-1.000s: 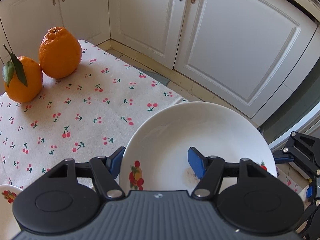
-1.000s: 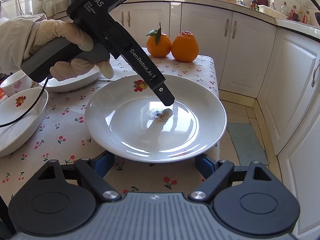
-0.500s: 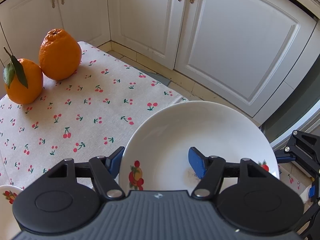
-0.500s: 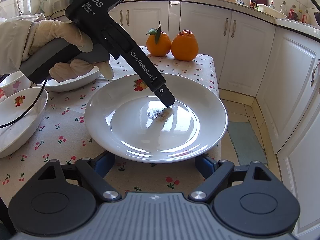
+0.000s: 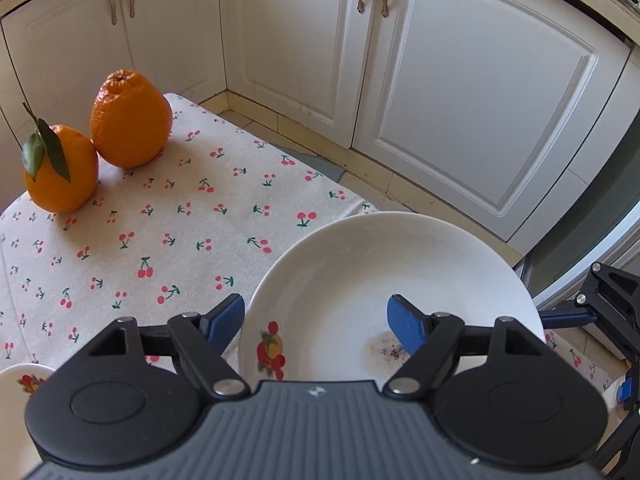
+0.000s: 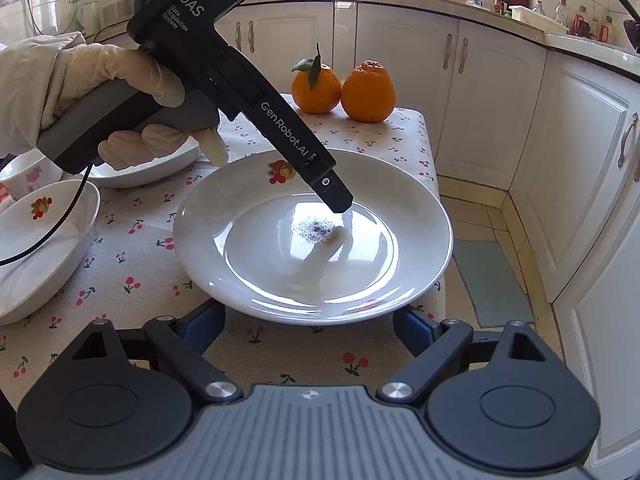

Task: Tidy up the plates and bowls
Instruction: 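Open the left gripper, release the stained plate and withdraw, then grasp the rim of the large floral white plate with the right gripper, then lift the floral plate with the right gripper toward the stained plate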

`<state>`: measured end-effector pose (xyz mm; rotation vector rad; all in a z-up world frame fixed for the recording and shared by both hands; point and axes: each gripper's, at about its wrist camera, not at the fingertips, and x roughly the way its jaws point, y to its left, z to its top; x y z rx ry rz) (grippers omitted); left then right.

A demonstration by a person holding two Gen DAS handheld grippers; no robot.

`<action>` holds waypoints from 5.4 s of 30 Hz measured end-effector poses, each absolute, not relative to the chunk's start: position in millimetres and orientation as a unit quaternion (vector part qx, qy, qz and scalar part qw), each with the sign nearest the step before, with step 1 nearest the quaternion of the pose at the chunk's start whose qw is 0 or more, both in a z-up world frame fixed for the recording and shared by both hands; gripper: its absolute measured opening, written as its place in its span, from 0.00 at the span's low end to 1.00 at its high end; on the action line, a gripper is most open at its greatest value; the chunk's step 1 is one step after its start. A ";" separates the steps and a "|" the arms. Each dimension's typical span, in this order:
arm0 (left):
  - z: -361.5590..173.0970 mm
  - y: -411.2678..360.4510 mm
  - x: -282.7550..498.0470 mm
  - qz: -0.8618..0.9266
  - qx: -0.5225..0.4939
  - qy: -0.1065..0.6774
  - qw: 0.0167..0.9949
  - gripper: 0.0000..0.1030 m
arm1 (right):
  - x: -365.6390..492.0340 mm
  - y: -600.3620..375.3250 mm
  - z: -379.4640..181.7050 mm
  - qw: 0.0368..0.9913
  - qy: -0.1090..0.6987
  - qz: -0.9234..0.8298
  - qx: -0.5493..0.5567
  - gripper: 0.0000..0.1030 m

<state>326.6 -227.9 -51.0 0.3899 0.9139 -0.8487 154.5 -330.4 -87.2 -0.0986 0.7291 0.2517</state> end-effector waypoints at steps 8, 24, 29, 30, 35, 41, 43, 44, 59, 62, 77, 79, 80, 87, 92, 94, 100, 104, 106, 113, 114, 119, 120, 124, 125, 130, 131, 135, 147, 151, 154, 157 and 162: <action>4.4 -188.2 279.0 -0.364 0.178 0.370 0.836 0.79 | 117.7 -318.4 -62.0 0.940 0.316 0.123 -0.042 1.00; 11.4 -76.1 117.6 -0.259 0.175 0.311 0.898 0.91 | 62.4 -271.8 -44.6 0.943 0.276 0.182 -0.036 1.00; -13.8 -48.4 87.1 -0.218 0.149 0.329 0.907 0.91 | 59.8 -262.9 -49.5 0.937 0.285 0.198 -0.045 1.00; -17.5 -44.4 80.9 -0.211 0.147 0.334 0.907 0.91 | 59.4 -260.2 -51.8 0.935 0.288 0.200 -0.050 1.00; -28.5 -25.2 53.8 -0.183 0.150 0.349 0.907 0.91 | 64.5 -253.1 -59.7 0.927 0.304 0.213 -0.058 1.00; -42.5 -11.4 39.0 -0.157 0.121 0.372 0.907 0.91 | 77.8 -243.4 -57.5 0.914 0.313 0.250 -0.063 1.00; -47.3 -10.4 38.6 -0.149 0.115 0.373 0.908 0.91 | 85.1 -238.2 -54.3 0.906 0.317 0.272 -0.066 1.00; -48.8 -10.1 38.7 -0.146 0.112 0.374 0.909 0.91 | 89.2 -235.4 -52.1 0.902 0.317 0.283 -0.067 1.00; -66.2 -17.0 49.2 -0.129 0.092 0.382 0.910 0.91 | 168.1 -192.0 -56.9 0.823 0.394 0.401 -0.082 1.00; -66.6 -16.1 50.4 -0.127 0.090 0.380 0.912 0.91 | 182.6 -187.2 -63.2 0.807 0.411 0.416 -0.080 0.98; -68.2 -17.5 54.2 -0.143 0.080 0.376 0.912 0.90 | 229.7 -165.8 -74.8 0.770 0.437 0.456 -0.096 0.82; -68.2 -18.8 54.3 -0.145 0.083 0.374 0.912 0.90 | 234.6 -163.1 -74.5 0.765 0.438 0.462 -0.098 0.81; -68.2 -19.3 54.3 -0.146 0.084 0.374 0.912 0.90 | 236.7 -162.3 -74.4 0.763 0.439 0.465 -0.098 0.80; -68.5 -19.5 54.2 -0.149 0.083 0.372 0.912 0.89 | 253.8 -156.3 -74.5 0.745 0.451 0.483 -0.090 0.77; -68.2 -19.5 54.7 -0.152 0.085 0.371 0.912 0.89 | 261.5 -153.5 -74.2 0.731 0.463 0.496 -0.078 0.77; -68.3 -19.9 54.3 -0.153 0.086 0.370 0.912 0.89 | 263.6 -153.6 -74.2 0.727 0.466 0.498 -0.073 0.77; -68.3 -19.0 55.5 -0.156 0.083 0.371 0.912 0.89 | 269.0 -156.0 -74.3 0.716 0.482 0.502 -0.053 0.77; -68.0 -18.3 55.9 -0.158 0.083 0.371 0.911 0.89 | 268.5 -154.3 -73.0 0.715 0.483 0.502 -0.061 0.77; -67.9 -18.0 55.9 -0.159 0.083 0.372 0.911 0.89 | 267.5 -153.6 -72.6 0.715 0.483 0.501 -0.066 0.77; -65.4 -18.2 56.2 -0.168 0.086 0.371 0.909 0.89 | 263.1 -153.7 -70.2 0.719 0.482 0.494 -0.079 0.78; -64.5 -18.4 56.0 -0.170 0.087 0.370 0.909 0.89 | 262.7 -154.2 -69.8 0.720 0.483 0.492 -0.080 0.77; -60.2 -19.6 57.0 -0.180 0.091 0.368 0.908 0.89 | 260.2 -158.7 -67.4 0.725 0.483 0.485 -0.075 0.78; -59.3 -20.1 57.8 -0.183 0.092 0.368 0.907 0.89 | 259.3 -160.1 -66.3 0.727 0.482 0.484 -0.075 0.77; -55.1 -22.2 61.4 -0.195 0.096 0.369 0.904 0.89 | 256.1 -166.5 -61.0 0.734 0.477 0.478 -0.072 0.77; -53.9 -23.3 62.8 -0.198 0.097 0.369 0.903 0.89 | 255.3 -168.7 -59.6 0.736 0.476 0.475 -0.071 0.77; -46.0 -29.7 70.6 -0.215 0.106 0.368 0.898 0.89 | 254.3 -181.4 -50.3 0.748 0.468 0.466 -0.065 0.77; -44.1 -31.3 72.9 -0.219 0.108 0.368 0.897 0.89 | 254.3 -184.3 -48.3 0.751 0.467 0.463 -0.063 0.77; -37.7 -40.6 82.4 -0.235 0.120 0.364 0.893 0.89 | 255.2 -197.8 -40.8 0.763 0.461 0.450 -0.059 0.77; -28.1 -79.4 115.9 -0.290 0.147 0.351 0.878 0.89 | 260.9 -251.2 -29.9 0.799 0.451 0.395 -0.043 0.77; -28.8 -96.1 126.1 -0.308 0.154 0.348 0.872 0.88 | 261.2 -272.5 -27.2 0.811 0.447 0.375 -0.037 0.77; -29.5 -109.2 133.3 -0.320 0.158 0.342 0.869 0.88 | 261.9 -286.4 -26.8 0.820 0.445 0.358 -0.036 0.77; -31.0 -120.7 141.0 -0.331 0.158 0.342 0.865 0.89 | 264.4 -302.0 -27.1 0.828 0.444 0.341 -0.028 0.77; -36.7 -138.2 154.9 -0.343 0.172 0.341 0.858 0.88 | 268.4 -324.9 -30.3 0.838 0.444 0.317 -0.014 0.77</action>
